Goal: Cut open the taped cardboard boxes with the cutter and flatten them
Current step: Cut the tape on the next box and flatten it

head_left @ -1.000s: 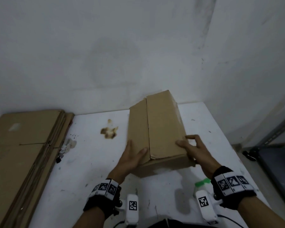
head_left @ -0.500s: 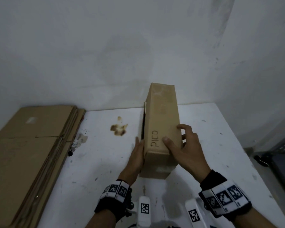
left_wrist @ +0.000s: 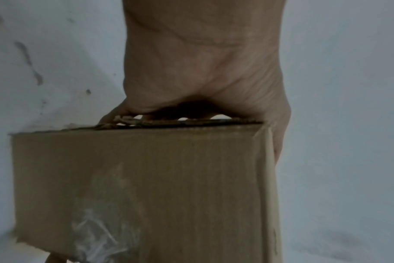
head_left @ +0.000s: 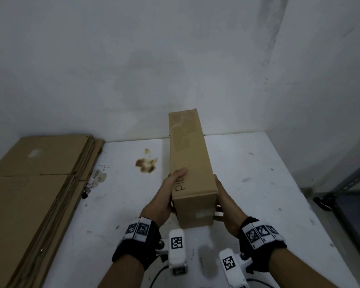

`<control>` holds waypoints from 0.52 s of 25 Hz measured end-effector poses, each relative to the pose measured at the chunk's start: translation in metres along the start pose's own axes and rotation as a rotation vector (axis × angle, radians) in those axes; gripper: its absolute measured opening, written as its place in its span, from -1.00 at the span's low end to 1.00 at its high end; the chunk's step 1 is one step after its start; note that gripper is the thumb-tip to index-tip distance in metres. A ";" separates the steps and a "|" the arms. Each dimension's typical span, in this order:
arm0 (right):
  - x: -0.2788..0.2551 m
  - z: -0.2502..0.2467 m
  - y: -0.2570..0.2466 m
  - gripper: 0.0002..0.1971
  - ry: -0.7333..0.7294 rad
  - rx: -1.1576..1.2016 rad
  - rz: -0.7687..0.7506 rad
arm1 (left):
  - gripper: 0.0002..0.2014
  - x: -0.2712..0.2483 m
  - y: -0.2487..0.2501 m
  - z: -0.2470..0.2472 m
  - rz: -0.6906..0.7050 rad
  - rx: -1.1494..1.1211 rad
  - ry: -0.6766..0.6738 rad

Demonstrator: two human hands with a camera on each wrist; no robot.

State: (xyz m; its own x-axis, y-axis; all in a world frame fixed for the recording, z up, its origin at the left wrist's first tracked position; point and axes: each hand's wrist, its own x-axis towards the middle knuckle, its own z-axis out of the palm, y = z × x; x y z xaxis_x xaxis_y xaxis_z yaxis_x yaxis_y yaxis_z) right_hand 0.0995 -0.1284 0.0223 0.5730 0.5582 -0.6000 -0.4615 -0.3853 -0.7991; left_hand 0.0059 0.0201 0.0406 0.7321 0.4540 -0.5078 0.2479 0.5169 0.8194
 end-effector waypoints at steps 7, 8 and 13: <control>0.015 -0.019 0.011 0.02 0.079 -0.122 0.110 | -0.51 -0.016 -0.004 -0.013 0.005 -0.241 -0.089; 0.018 -0.022 0.010 0.10 0.095 -0.138 0.111 | -0.53 -0.017 -0.007 -0.016 -0.010 -0.250 -0.091; 0.023 -0.042 0.011 -0.05 0.304 -0.168 0.045 | -0.53 -0.013 -0.025 -0.051 -0.063 -0.312 -0.053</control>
State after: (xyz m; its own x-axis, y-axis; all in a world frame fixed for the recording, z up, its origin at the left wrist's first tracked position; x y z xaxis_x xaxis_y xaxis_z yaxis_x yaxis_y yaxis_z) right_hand 0.1358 -0.1503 -0.0021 0.7420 0.3033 -0.5978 -0.3871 -0.5342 -0.7515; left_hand -0.0420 0.0380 0.0131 0.7558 0.3794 -0.5336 0.0934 0.7442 0.6614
